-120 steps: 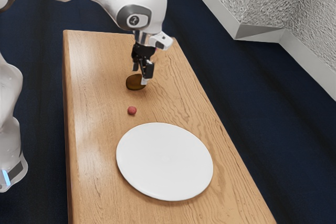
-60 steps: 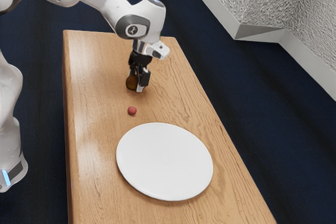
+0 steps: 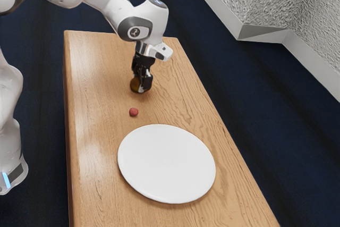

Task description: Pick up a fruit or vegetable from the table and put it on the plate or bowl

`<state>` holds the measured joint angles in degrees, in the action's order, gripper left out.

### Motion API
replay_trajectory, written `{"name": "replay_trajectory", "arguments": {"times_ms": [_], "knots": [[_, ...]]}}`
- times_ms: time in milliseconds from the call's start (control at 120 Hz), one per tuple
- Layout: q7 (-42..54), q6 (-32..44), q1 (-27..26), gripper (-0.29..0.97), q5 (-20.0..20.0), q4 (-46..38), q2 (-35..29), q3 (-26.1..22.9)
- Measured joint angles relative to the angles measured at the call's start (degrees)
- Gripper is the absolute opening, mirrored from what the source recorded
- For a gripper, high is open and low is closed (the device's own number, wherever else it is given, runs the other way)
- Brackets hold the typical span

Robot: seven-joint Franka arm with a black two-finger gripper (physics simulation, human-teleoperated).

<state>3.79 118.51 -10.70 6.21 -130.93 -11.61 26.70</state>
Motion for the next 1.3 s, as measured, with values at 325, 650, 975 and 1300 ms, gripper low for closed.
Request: {"name": "replay_trajectory", "arguments": {"times_ms": [325,650,975,1300], "knots": [[-0.4,-0.3,-8.5,0.25,0.2,2.3,-3.5,-0.8],[-0.7,-1.2,-13.9,0.25,0.0,4.5,-3.7,-9.4],[-1.0,-3.2,-18.0,0.25,-0.2,7.0,-3.7,-16.2],[-0.8,-4.3,-23.0,0.53,-0.6,9.4,-3.8,-16.4]]}}
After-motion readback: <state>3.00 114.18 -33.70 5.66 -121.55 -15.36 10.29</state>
